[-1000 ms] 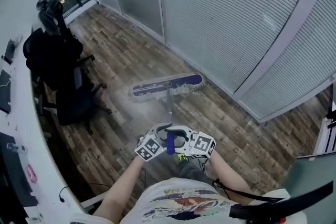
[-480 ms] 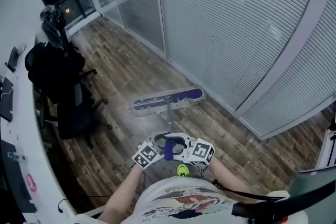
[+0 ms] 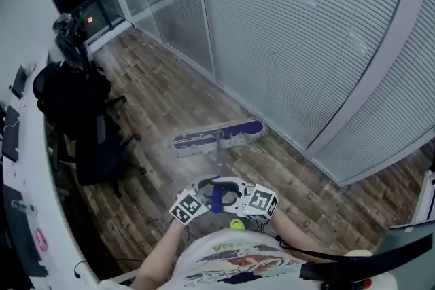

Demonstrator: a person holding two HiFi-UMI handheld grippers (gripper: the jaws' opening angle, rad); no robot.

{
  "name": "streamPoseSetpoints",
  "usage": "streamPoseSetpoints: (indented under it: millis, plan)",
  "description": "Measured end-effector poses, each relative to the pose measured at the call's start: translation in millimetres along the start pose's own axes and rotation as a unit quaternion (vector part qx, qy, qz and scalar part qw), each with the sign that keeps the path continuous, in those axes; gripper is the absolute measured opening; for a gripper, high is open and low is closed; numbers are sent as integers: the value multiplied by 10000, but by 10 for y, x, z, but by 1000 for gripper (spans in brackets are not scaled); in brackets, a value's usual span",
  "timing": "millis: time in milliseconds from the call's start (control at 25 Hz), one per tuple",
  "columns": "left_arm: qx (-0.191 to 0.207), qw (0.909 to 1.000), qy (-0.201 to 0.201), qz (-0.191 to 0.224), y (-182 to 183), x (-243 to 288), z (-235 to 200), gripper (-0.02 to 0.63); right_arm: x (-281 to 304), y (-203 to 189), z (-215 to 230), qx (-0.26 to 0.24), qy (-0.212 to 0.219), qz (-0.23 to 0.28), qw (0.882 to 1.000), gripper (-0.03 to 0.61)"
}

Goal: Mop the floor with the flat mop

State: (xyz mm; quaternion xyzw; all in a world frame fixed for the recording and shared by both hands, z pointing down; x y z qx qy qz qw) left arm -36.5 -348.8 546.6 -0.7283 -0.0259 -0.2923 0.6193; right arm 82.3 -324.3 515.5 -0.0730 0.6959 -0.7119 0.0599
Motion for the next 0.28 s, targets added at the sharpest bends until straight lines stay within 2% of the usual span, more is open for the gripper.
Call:
streamPoseSetpoints:
  millis: [280]
  plan:
    - [105,9998,61,-124,-35,-26,39,178,22,-39,-48,-97,66,-46,9999,272]
Point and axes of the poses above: the fingertips, and each gripper's own axes: x forward along the fingers, z to its right, y out of its top, the point moved 10 cm from there along -x, backward along the fingers, and after that the axes turned 7 degrees about -x, right-handed, at the moved point
